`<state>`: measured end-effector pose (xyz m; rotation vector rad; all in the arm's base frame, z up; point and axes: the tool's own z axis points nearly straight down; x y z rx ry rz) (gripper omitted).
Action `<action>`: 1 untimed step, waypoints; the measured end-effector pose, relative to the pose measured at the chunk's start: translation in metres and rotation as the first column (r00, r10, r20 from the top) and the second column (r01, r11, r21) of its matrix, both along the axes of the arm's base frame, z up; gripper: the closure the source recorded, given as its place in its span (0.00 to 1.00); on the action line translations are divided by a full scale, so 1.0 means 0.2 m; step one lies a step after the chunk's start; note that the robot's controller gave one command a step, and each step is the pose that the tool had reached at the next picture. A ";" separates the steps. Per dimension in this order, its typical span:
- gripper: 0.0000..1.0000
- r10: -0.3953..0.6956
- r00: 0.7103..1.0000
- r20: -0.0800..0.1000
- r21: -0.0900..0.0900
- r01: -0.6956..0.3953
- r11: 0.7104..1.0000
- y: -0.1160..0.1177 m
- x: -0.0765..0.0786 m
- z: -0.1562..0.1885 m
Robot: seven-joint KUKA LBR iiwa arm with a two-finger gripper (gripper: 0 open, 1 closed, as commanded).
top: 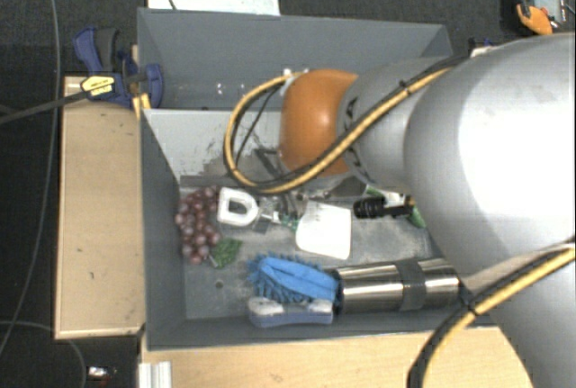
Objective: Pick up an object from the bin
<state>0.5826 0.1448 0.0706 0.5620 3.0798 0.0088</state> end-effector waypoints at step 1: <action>1.00 0.000 1.000 0.000 0.000 0.000 1.000 0.00 0.00 0.00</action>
Offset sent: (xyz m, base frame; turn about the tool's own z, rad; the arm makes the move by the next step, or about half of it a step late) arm -0.0002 0.0000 0.0458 -0.0001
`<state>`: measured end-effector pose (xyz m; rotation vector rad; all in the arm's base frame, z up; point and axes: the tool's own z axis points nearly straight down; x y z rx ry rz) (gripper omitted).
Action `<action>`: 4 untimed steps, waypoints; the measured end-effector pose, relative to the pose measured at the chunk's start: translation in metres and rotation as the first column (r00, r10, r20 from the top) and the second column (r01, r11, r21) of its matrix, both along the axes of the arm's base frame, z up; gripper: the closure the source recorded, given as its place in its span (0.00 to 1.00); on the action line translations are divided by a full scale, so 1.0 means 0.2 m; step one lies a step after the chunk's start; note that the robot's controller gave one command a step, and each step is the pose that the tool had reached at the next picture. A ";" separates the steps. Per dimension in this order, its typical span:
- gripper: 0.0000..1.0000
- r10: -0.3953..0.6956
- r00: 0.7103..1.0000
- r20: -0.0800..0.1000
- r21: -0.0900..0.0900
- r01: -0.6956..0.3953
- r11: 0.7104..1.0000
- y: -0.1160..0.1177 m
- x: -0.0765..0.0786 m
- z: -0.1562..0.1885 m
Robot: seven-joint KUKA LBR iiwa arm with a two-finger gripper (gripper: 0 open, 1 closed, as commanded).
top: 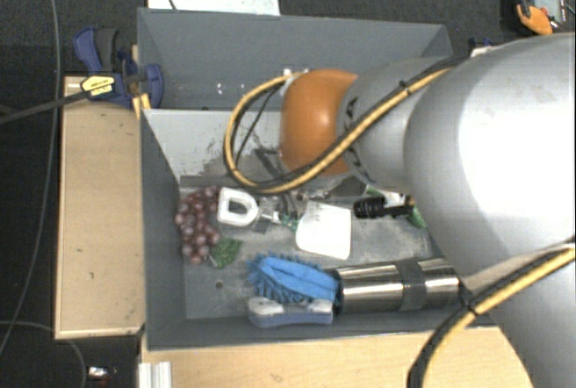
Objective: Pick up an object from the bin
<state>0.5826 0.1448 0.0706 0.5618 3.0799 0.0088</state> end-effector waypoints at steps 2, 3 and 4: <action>1.00 0.003 1.000 -0.009 -0.002 -0.003 1.000 0.00 -0.01 0.23; 1.00 0.005 1.000 -0.005 -0.001 -0.005 1.000 0.00 -0.01 0.41; 1.00 0.007 1.000 0.000 0.001 -0.007 1.000 0.00 0.00 0.50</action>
Offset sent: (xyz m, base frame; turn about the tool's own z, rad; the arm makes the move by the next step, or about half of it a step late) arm -0.0014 -0.0001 0.1038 -0.0003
